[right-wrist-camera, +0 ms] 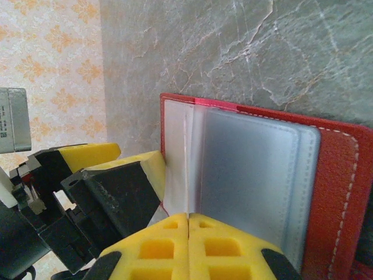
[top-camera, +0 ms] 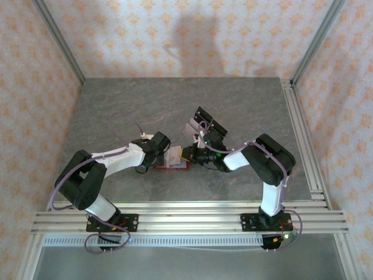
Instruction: Put the credit cards into the card holder
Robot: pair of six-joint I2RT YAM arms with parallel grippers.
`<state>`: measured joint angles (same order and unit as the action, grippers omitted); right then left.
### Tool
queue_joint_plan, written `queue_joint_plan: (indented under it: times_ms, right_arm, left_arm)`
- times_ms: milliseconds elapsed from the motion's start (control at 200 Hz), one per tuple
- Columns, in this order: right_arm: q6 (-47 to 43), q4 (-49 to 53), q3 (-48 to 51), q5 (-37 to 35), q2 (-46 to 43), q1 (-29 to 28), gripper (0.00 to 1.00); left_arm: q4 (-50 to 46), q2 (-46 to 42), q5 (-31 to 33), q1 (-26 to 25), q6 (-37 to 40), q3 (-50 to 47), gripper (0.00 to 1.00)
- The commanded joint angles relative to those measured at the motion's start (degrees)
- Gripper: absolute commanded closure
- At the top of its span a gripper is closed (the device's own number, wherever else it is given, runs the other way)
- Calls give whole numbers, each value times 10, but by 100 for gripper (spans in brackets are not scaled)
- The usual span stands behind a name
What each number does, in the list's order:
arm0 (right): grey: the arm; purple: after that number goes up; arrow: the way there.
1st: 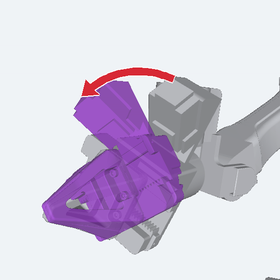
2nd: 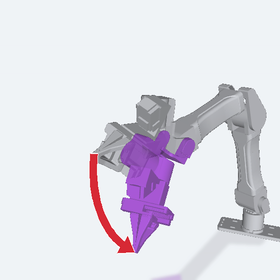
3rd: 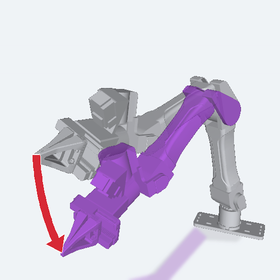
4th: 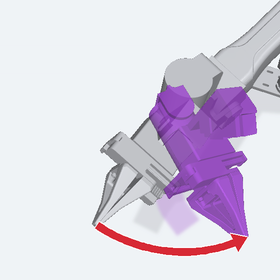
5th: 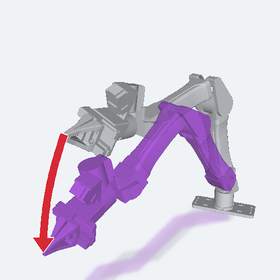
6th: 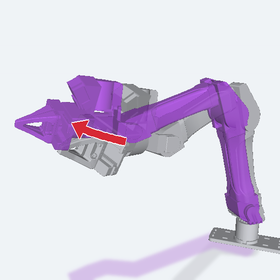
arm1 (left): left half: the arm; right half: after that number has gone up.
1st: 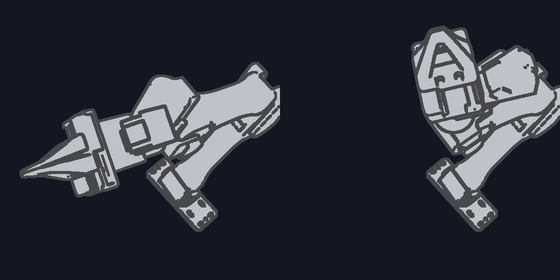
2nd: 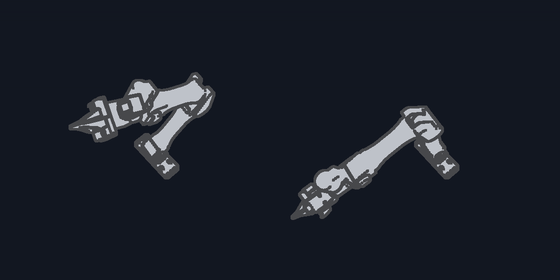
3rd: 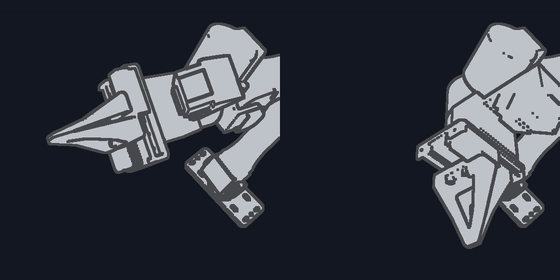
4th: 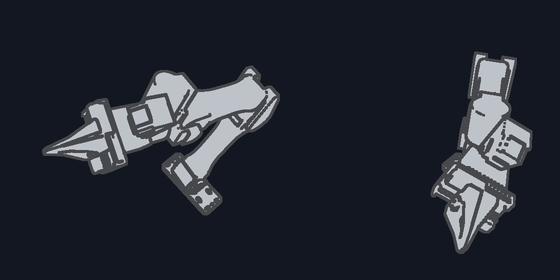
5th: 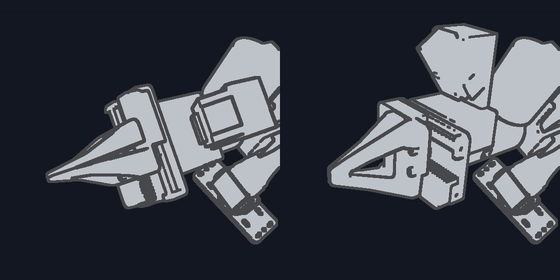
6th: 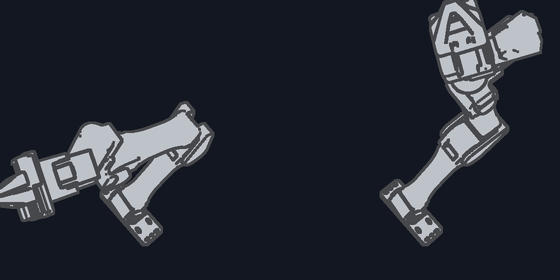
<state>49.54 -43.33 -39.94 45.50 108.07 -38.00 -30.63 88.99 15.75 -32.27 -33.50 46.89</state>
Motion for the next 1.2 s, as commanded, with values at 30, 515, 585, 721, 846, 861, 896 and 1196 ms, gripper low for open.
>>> queue_joint_plan:
  times_ms: [30,515,585,721,846,861,896,1196]
  right_arm:
    - [1,-31,-4,8,19,-5,100]
    - [9,-41,-15,17,43,-12,100]
    - [9,-40,-17,15,44,-14,100]
    - [8,-32,-22,6,45,-18,100]
    - [8,-26,-28,-2,49,-21,100]
    - [8,-25,-29,-2,49,-22,100]
    - [8,-23,-31,-3,51,-22,100]
    - [-2,-3,-30,-14,43,-24,100]
  left_arm:
    - [-12,-7,23,-6,-5,5,1]
    - [-6,-3,20,-5,-6,-1,2]
    - [-6,-3,19,-6,-6,-1,2]
    - [-4,-4,18,-5,-8,-3,2]
    - [-3,-6,16,-6,-7,-6,2]
    - [-3,-7,16,-5,-8,-7,2]
    - [-3,-7,16,-6,-8,-7,2]
    - [-23,-16,26,-4,-12,6,2]
